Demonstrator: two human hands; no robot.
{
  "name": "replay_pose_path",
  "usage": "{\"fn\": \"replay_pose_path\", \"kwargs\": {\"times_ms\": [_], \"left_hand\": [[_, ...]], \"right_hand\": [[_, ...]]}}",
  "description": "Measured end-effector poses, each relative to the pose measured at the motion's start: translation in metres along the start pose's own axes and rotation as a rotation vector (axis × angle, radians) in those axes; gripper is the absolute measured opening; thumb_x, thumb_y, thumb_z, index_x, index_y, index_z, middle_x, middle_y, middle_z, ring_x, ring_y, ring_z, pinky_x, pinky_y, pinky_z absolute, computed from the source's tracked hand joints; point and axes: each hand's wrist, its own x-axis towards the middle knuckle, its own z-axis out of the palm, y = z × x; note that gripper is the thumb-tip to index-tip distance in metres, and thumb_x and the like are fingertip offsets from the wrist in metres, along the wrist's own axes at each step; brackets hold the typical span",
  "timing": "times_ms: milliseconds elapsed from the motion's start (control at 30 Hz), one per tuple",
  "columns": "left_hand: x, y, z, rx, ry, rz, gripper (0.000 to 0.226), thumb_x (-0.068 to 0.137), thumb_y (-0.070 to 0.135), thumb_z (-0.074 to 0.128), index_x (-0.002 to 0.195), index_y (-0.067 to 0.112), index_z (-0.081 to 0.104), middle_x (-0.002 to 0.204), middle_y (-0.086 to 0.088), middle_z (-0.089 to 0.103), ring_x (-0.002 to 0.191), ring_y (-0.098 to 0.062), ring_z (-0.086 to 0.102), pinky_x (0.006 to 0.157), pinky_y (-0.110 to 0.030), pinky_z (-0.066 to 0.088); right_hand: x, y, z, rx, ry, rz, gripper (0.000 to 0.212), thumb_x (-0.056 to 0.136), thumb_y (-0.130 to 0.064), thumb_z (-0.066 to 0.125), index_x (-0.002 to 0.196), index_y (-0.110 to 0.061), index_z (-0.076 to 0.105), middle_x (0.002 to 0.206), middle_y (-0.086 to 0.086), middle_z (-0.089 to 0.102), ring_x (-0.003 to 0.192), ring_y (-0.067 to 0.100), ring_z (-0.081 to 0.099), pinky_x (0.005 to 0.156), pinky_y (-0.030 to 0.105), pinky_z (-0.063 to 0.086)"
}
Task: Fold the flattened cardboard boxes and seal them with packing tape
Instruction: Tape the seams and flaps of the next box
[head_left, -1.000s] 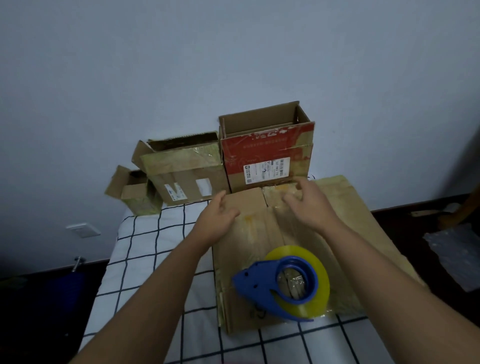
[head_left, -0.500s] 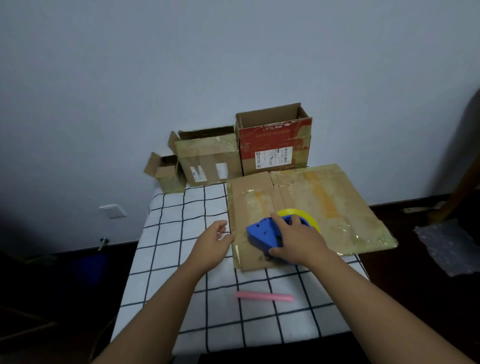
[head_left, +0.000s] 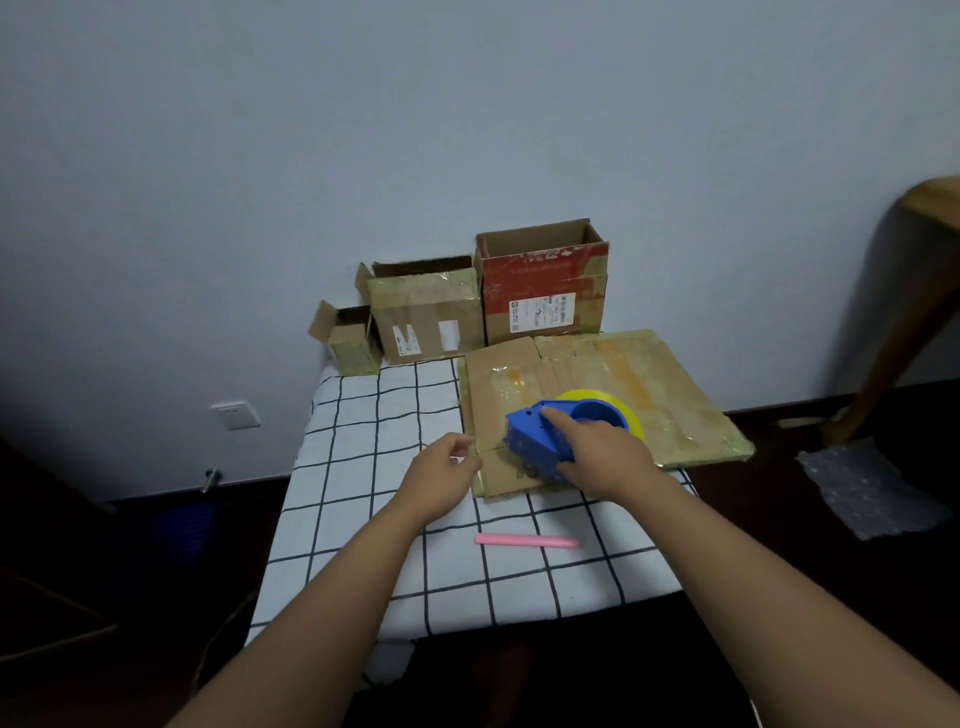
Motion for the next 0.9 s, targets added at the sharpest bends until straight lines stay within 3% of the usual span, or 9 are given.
{"fn": "replay_pose_path", "kwargs": {"times_ms": [133, 233, 367, 500, 667, 767, 900], "left_hand": [[0.002, 0.01, 0.02, -0.005, -0.016, 0.018, 0.043, 0.096, 0.025, 0.055, 0.137, 0.014, 0.052, 0.134, -0.002, 0.056, 0.108, -0.012, 0.055, 0.089, -0.024, 0.04], [0.001, 0.014, 0.036, 0.019, -0.02, 0.037, 0.041, 0.095, 0.024, 0.055, 0.135, 0.014, 0.054, 0.134, -0.003, 0.057, 0.113, -0.015, 0.053, 0.095, -0.024, 0.039], [0.0, 0.016, 0.052, 0.043, -0.045, 0.053, 0.041, 0.096, 0.024, 0.056, 0.135, 0.013, 0.054, 0.136, -0.004, 0.056, 0.123, -0.019, 0.052, 0.104, -0.029, 0.038], [-0.001, 0.013, 0.061, 0.069, -0.044, 0.058, 0.039, 0.098, 0.024, 0.054, 0.134, 0.011, 0.054, 0.137, -0.005, 0.056, 0.123, -0.02, 0.052, 0.102, -0.027, 0.037], [0.008, 0.007, 0.066, 0.112, -0.03, 0.053, 0.041, 0.097, 0.025, 0.051, 0.136, 0.011, 0.053, 0.139, -0.005, 0.055, 0.125, -0.021, 0.051, 0.105, -0.03, 0.038], [0.018, 0.004, 0.068, 0.161, -0.009, 0.066, 0.042, 0.097, 0.024, 0.051, 0.137, 0.011, 0.052, 0.14, -0.005, 0.053, 0.127, -0.022, 0.049, 0.104, -0.03, 0.036], [0.031, -0.002, 0.071, 0.289, 0.024, 0.126, 0.044, 0.094, 0.028, 0.057, 0.136, 0.014, 0.051, 0.139, -0.007, 0.05, 0.126, -0.025, 0.046, 0.103, -0.032, 0.037]], "right_hand": [[-0.034, 0.017, 0.001, -0.013, -0.022, 0.016, 0.074, 0.096, -0.032, 0.053, 0.156, -0.041, 0.011, 0.123, 0.005, 0.061, 0.104, 0.027, 0.06, 0.069, 0.035, 0.049], [-0.056, 0.034, 0.008, -0.006, -0.039, 0.036, 0.071, 0.096, -0.031, 0.052, 0.155, -0.043, 0.016, 0.123, 0.004, 0.061, 0.108, 0.026, 0.058, 0.072, 0.036, 0.049], [-0.075, 0.053, 0.023, 0.005, -0.101, 0.087, 0.07, 0.096, -0.029, 0.051, 0.154, -0.045, 0.016, 0.105, 0.004, 0.058, 0.089, 0.024, 0.058, 0.065, 0.035, 0.048], [-0.082, 0.062, 0.045, -0.005, -0.136, 0.075, 0.071, 0.095, -0.03, 0.052, 0.155, -0.044, 0.016, 0.13, 0.008, 0.058, 0.111, 0.028, 0.058, 0.075, 0.036, 0.047], [-0.076, 0.067, 0.05, 0.001, -0.195, 0.051, 0.066, 0.091, -0.044, 0.057, 0.151, -0.043, 0.028, 0.134, 0.005, 0.049, 0.119, 0.028, 0.054, 0.086, 0.039, 0.048], [-0.064, 0.07, 0.023, 0.049, -0.109, 0.061, 0.062, 0.086, -0.06, 0.06, 0.142, -0.04, 0.044, 0.126, 0.005, 0.044, 0.122, 0.028, 0.047, 0.091, 0.041, 0.048], [-0.033, 0.078, -0.001, 0.073, 0.064, 0.093, 0.066, 0.091, -0.059, 0.055, 0.148, -0.031, 0.037, 0.14, 0.008, 0.041, 0.132, 0.029, 0.036, 0.1, 0.046, 0.046]]}}
